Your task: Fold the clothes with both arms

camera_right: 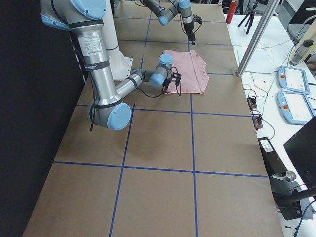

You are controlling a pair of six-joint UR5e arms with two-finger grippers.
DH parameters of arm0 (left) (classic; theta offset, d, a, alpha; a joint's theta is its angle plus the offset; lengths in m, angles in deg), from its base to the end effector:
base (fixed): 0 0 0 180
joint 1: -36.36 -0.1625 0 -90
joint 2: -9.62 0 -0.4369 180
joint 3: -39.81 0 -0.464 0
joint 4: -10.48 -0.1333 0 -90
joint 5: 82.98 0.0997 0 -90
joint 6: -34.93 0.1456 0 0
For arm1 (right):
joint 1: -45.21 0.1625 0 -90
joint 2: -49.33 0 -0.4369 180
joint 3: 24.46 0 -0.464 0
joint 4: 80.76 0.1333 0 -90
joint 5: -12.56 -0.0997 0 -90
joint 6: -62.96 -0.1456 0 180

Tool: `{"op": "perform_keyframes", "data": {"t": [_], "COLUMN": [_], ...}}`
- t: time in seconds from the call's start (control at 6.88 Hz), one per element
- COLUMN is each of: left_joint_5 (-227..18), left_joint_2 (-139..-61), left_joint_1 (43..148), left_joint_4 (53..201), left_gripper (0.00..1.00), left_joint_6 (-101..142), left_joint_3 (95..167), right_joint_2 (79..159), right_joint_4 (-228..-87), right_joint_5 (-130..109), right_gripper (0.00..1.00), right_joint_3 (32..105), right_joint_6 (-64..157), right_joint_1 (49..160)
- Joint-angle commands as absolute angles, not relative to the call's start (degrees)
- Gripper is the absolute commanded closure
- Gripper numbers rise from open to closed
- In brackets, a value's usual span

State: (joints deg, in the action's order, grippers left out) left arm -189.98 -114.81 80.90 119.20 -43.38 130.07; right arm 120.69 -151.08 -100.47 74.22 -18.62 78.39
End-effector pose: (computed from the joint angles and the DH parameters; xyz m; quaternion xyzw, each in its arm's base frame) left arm 0.5064 -0.6256 0.2617 0.0930 0.4542 -0.1861 0.8662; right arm -0.5591 -0.4568 0.3820 -0.0324 -0.4303 0.1149 0.8948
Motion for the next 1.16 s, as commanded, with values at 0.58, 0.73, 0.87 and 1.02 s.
{"op": "perform_keyframes", "data": {"t": [0.58, 0.73, 0.87, 1.02], "left_joint_5": [-190.03, -189.94, -189.94, -189.94], "left_joint_2": [-114.49, -114.22, -114.05, -114.04], "left_joint_1": [79.34, 78.99, 78.64, 77.85], "left_joint_4": [119.11, 119.11, 119.20, 119.11], "left_gripper": [0.00, 0.00, 0.00, 0.00], "left_joint_6": [-44.70, -44.79, -44.79, -44.79], "left_joint_3": [132.53, 133.23, 133.24, 133.67], "right_joint_2": [143.31, 145.02, 145.12, 145.04], "right_joint_4": [-155.38, -155.29, -155.29, -155.29], "right_joint_5": [-102.39, -102.66, -102.75, -102.75], "right_gripper": [1.00, 1.00, 1.00, 0.01], "right_joint_3": [97.74, 98.23, 99.11, 99.46], "right_joint_6": [-19.48, -21.65, -25.68, -27.28], "right_joint_1": [62.94, 55.57, 50.62, 49.97]}}
